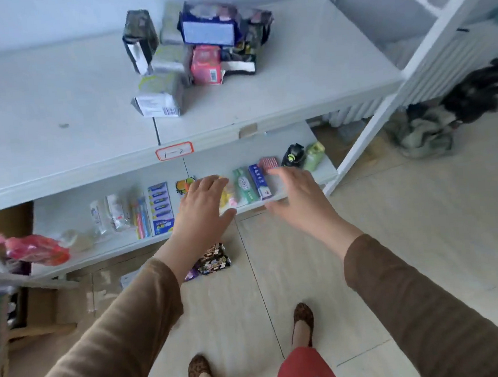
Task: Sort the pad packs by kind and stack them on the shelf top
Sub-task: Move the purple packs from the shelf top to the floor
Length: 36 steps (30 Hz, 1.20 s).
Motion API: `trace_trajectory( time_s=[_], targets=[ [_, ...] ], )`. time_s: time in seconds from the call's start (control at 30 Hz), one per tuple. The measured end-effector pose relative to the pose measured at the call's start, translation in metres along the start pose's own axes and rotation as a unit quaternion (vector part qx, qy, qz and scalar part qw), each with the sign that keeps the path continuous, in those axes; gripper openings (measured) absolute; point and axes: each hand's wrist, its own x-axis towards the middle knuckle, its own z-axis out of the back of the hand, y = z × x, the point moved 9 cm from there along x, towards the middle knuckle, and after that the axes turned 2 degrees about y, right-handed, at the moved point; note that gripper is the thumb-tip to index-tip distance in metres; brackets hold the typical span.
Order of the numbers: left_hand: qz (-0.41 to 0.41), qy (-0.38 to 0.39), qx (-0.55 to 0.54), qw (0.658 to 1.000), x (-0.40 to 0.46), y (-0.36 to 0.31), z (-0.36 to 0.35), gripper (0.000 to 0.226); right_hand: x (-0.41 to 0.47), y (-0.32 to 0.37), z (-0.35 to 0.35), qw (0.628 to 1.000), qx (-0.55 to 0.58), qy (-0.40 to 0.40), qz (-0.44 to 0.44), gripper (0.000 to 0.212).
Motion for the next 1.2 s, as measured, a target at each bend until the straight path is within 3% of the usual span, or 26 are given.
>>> trace_trajectory(
  time_s=[0.4, 0.63, 1.03, 1.2],
  targets=[
    [0.076, -0.074, -0.030, 0.994, 0.100, -0.058, 0.061, 0.064, 0.115, -0.059, 0.111, 0.997, 0.022, 0.006, 0.073, 0.058],
    [0.100, -0.104, -0.036, 0.989, 0.168, -0.023, 0.087, 0.062, 0.204, -0.052, 0.122, 0.996, 0.022, 0.013, 0.090, 0.058],
    [0.104, -0.140, -0.083, 0.981, 0.312, 0.036, 0.152, 0.056, 0.347, -0.074, 0.149, 0.997, 0.068, -0.008, 0.039, 0.057],
    [0.145, -0.155, -0.104, 0.972, 0.363, 0.069, 0.165, 0.057, 0.424, -0.095, 0.157, 0.996, 0.084, -0.016, 0.010, 0.061]
  ],
)
